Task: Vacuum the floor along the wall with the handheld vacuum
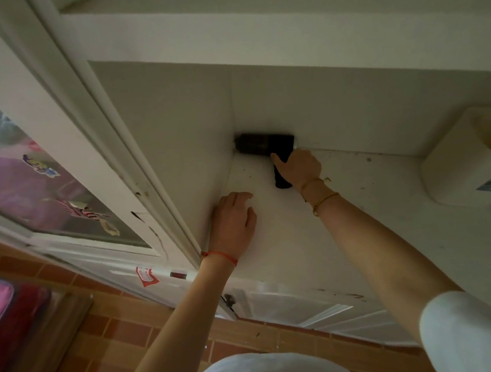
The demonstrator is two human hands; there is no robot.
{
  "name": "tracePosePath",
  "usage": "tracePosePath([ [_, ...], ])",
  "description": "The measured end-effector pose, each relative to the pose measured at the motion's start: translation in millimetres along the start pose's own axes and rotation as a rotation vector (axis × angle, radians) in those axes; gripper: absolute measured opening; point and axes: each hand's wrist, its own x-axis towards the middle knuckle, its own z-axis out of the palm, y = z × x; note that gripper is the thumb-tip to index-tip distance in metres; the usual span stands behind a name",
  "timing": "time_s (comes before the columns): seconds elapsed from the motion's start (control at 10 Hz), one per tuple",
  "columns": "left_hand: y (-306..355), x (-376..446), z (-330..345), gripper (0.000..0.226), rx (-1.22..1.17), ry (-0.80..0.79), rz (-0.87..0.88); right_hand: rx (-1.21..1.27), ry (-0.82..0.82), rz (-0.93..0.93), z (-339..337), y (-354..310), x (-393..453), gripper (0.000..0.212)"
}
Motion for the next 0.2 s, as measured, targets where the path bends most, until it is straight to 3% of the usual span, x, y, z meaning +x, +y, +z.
tracePosePath([
  [0.2,1,-2,2,0.044,-0.044,-0.004,0.030,-0.080,0.119,-0.057,-14,6,-20,0.055],
])
